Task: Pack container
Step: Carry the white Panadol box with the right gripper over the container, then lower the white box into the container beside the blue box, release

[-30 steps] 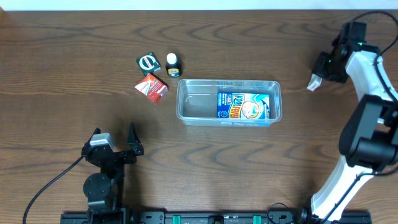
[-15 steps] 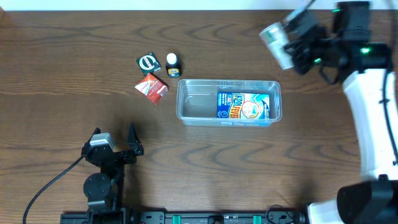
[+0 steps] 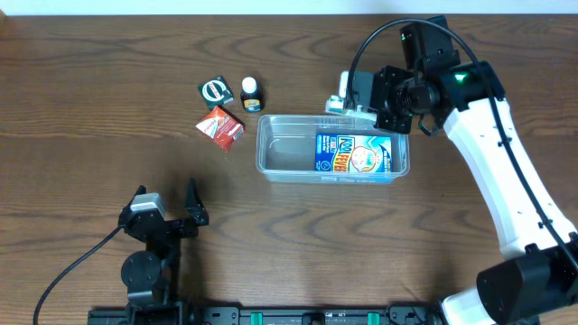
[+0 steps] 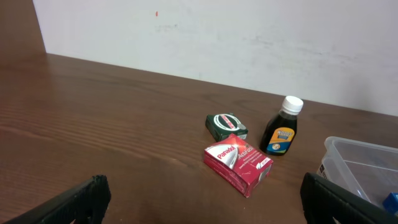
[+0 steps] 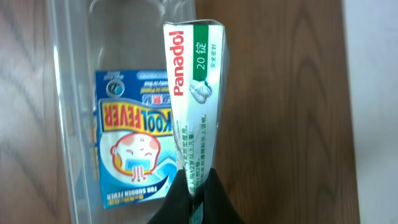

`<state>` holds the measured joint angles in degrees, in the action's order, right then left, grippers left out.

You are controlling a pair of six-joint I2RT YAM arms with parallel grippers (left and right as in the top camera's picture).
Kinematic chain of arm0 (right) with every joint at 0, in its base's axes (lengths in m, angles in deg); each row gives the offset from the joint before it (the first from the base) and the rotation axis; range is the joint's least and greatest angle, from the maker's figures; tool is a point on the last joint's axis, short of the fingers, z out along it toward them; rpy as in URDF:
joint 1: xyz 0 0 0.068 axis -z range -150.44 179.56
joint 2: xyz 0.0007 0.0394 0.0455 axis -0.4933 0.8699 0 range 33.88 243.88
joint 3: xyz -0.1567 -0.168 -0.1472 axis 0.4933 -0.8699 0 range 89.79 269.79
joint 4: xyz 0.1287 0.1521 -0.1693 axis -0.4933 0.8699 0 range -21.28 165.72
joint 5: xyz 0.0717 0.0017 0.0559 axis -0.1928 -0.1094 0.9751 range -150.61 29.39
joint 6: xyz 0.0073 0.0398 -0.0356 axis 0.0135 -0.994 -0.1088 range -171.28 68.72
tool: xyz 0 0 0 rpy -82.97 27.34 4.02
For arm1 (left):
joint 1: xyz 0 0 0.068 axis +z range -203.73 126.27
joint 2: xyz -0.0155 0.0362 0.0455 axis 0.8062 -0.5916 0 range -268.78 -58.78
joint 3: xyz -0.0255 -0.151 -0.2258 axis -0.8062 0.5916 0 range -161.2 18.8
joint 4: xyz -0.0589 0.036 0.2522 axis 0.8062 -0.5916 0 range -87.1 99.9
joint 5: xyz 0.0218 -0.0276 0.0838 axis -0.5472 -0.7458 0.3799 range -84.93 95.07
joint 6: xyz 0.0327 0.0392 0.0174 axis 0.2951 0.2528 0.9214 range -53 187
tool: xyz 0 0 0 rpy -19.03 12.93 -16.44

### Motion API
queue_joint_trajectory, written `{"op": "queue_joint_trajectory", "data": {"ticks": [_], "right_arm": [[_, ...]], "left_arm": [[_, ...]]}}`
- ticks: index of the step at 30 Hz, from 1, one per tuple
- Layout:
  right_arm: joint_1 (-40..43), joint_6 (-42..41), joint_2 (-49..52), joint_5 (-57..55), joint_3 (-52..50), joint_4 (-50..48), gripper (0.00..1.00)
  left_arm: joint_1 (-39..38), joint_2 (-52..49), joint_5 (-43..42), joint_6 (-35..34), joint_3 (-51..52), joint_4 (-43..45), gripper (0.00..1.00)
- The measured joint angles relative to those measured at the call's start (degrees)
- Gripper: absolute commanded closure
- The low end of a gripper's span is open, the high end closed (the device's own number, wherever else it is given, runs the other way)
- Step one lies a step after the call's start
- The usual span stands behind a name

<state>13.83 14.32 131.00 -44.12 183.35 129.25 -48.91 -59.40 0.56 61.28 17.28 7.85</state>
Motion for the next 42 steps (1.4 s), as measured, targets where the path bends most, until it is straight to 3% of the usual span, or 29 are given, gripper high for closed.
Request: {"op": "queue_joint_trajectory", "data": {"ticks": [20,42], "right_arm": [[0.0,6.75,9.62,0.26,-0.42,6.56,0.99],[3.96,7.1,18.49,-0.61,-0.76,0.98,0.99]], "left_arm": [[0.0,0.0,0.0,0.0,0.0,0.02,0.02],[0.0,0.0,0.0,0.0,0.0,0.02,0.02]]}}
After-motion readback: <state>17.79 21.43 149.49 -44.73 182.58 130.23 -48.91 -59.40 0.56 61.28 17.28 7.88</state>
